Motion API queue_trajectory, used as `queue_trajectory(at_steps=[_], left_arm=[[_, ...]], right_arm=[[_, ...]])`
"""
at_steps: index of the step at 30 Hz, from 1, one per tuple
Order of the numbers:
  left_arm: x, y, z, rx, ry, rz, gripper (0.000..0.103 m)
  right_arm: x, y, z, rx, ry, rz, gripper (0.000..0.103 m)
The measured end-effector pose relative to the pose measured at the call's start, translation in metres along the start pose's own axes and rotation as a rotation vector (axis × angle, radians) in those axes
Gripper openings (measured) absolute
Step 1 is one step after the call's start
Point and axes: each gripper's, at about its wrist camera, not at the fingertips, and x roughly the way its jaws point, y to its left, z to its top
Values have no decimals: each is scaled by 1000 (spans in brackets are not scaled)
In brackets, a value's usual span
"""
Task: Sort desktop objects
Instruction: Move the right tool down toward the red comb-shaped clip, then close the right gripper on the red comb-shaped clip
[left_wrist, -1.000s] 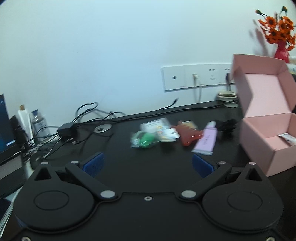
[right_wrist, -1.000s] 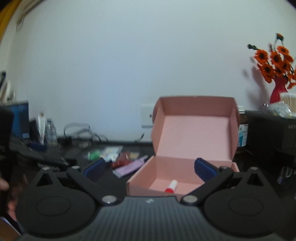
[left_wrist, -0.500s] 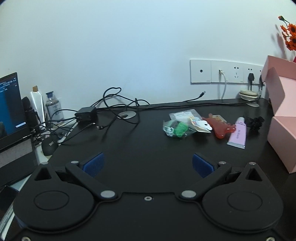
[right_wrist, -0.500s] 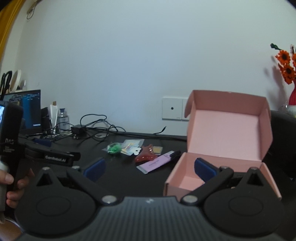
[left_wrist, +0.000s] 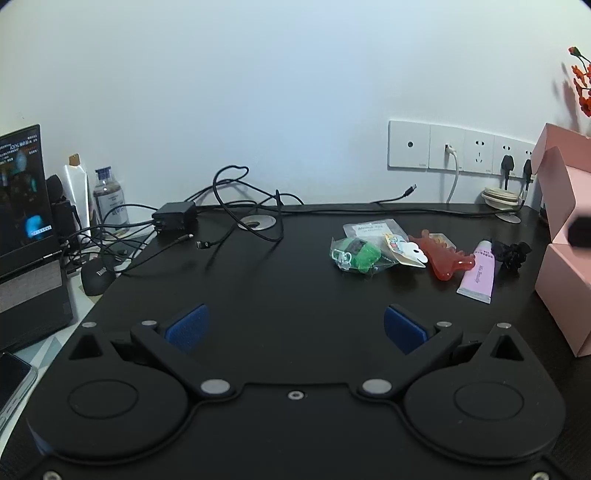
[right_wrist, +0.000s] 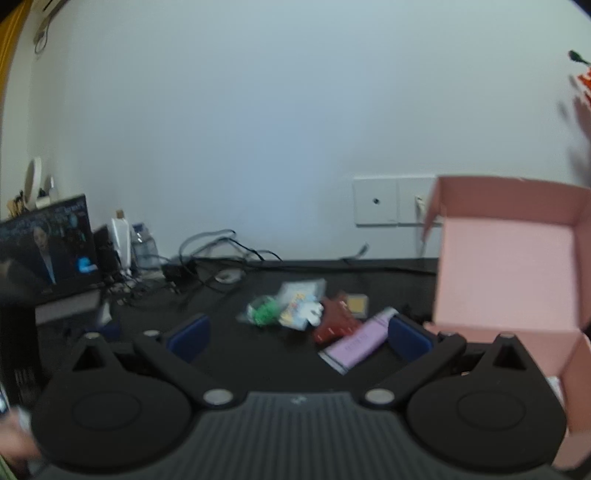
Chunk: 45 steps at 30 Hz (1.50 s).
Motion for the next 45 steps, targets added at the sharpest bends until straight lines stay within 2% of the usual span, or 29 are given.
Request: queue_trajectory(at_steps=[4,8,11,12,14,15,19,21,23,29,45], left_arm=[[-3,-3,0,16,-18,24,103],[-6,-3,0,9,-41,36,103],[-6,-1,0,-1,-39,34,103],[-5,0,0,-5,-37,33,103],[-5,0,0,-10,-37,36,103],[-5,1,0,-12,-39,38,103],[-6,2,0,-22,-44,41,103],[-5,4,1,-32,-41,38,103],[-4,6,1,-46,-33,33,103],[-2,9,1,-63,-26,24,103],[-4,9,0,-60,-35,21,103]], right_arm=[[23,-4,26,27,11,78,102],[60,1,46,-116,80,1,100],[93,2,50,-243,190,-54,81],[104,-1,50,-247,233,-68,76],[125,-11,48,-214,309,-99,72],[131,-13,46,-205,332,-113,66],[156,-20,41,-178,426,-151,56],[166,-22,40,-165,473,-160,45],[175,-23,39,-152,507,-166,41],[195,-26,38,-89,536,-155,39],[220,-25,36,-44,594,-199,36]])
